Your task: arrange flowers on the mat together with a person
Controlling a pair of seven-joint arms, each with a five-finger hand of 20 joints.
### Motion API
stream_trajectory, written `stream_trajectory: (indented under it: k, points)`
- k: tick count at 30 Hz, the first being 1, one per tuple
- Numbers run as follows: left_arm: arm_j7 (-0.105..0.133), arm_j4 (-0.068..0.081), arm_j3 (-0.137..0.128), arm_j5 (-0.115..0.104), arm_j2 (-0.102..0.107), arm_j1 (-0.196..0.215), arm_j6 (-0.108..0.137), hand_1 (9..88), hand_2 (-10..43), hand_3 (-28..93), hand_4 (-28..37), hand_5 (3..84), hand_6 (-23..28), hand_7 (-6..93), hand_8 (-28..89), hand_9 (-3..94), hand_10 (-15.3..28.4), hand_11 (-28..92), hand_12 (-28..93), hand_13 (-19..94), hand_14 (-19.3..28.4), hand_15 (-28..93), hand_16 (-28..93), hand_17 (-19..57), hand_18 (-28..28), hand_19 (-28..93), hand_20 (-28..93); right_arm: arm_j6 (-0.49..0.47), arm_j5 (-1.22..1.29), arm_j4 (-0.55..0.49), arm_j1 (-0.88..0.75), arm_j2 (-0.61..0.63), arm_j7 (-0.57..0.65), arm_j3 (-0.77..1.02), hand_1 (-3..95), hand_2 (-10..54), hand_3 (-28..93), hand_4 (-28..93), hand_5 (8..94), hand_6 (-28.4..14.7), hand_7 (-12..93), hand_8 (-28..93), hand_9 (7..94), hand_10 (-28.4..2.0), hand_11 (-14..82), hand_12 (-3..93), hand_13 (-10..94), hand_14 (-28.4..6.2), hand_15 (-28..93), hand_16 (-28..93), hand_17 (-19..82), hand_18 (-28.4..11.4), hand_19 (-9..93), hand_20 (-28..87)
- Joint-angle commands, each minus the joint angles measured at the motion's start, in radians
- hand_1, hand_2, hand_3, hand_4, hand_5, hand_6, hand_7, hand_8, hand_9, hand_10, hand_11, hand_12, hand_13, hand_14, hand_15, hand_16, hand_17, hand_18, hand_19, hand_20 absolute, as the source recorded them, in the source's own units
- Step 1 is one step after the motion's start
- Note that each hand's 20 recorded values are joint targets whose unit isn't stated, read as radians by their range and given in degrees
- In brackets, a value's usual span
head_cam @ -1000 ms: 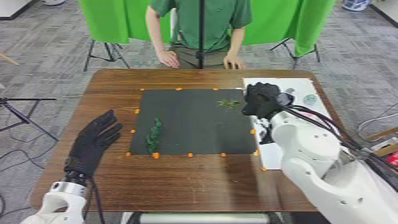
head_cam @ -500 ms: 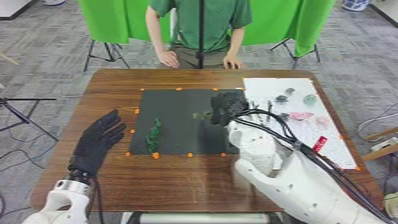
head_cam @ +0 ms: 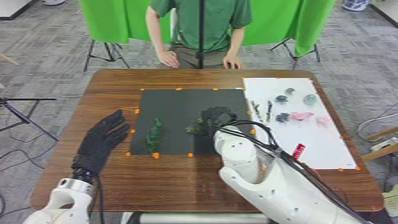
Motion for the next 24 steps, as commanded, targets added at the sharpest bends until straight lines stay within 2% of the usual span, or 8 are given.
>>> stream_trajectory:
  k: [1,6,14,17,24]
  points:
    - [-0.022,0.014,0.020,0.002,0.014,-0.008,-0.015,26.1,-1.6,70,-28.3,31.1,4.2,19.5,-11,21.6,11.5,25,12,22,14.4,24,-2,-9.7,21.6,45,3,0.012,0.037,0.026,-0.023,-0.099,0.036,0.010,24.1,-2.4,80,-25,87.3,1.8,54,-12,87.6,-8.4,67.2,46.1,84,-8.1,89,31,43,-21.6,92,30]
    - [-0.025,0.015,0.029,0.000,0.023,-0.009,-0.016,26.2,-1.6,70,-28.3,31.1,4.2,19.3,-11,21.7,11.5,25,12,22,14.4,24,-2,-9.6,21.5,45,3,0.030,0.058,0.025,-0.026,-0.125,0.053,0.023,21.1,0.7,79,-25,88.3,0.8,44,-10,89.2,-7.7,64.8,45.5,86,-6.9,87,31,46,-21.6,93,28]
    - [-0.036,0.017,0.041,0.001,0.031,-0.018,-0.021,26.2,-1.5,70,-28.3,31.2,4.2,19.4,-11,21.6,11.4,25,12,22,14.4,24,-2,-9.6,21.5,45,3,0.031,0.080,0.046,-0.024,-0.171,0.088,0.040,21.2,2.5,79,-24,89.5,0.4,38,-9,92.9,-5.7,60.9,42.9,91,-4.2,82,30,52,-20.6,93,27]
    - [-0.034,0.018,0.042,0.002,0.031,-0.020,-0.021,26.2,-1.5,70,-28.3,31.1,4.1,19.5,-11,21.6,11.5,25,12,22,14.4,24,-2,-9.6,21.6,45,3,-0.006,0.097,0.050,-0.016,-0.178,0.106,0.046,21.8,3.0,79,-24,89.9,0.4,36,-8,93.7,-4.8,61.1,39.3,93,-2.9,80,30,55,-19.3,93,25]
    - [-0.040,0.022,0.040,0.002,0.027,-0.021,-0.023,26.3,-1.5,70,-28.3,31.2,4.1,19.6,-11,21.6,11.4,25,12,22,14.4,24,-2,-9.7,21.6,45,3,0.001,0.179,0.043,-0.038,-0.193,0.141,0.087,21.2,5.4,78,-24,89.0,-0.4,32,-9,93.7,-4.1,61.2,35.3,94,-1.8,80,26,57,-18.6,93,22]
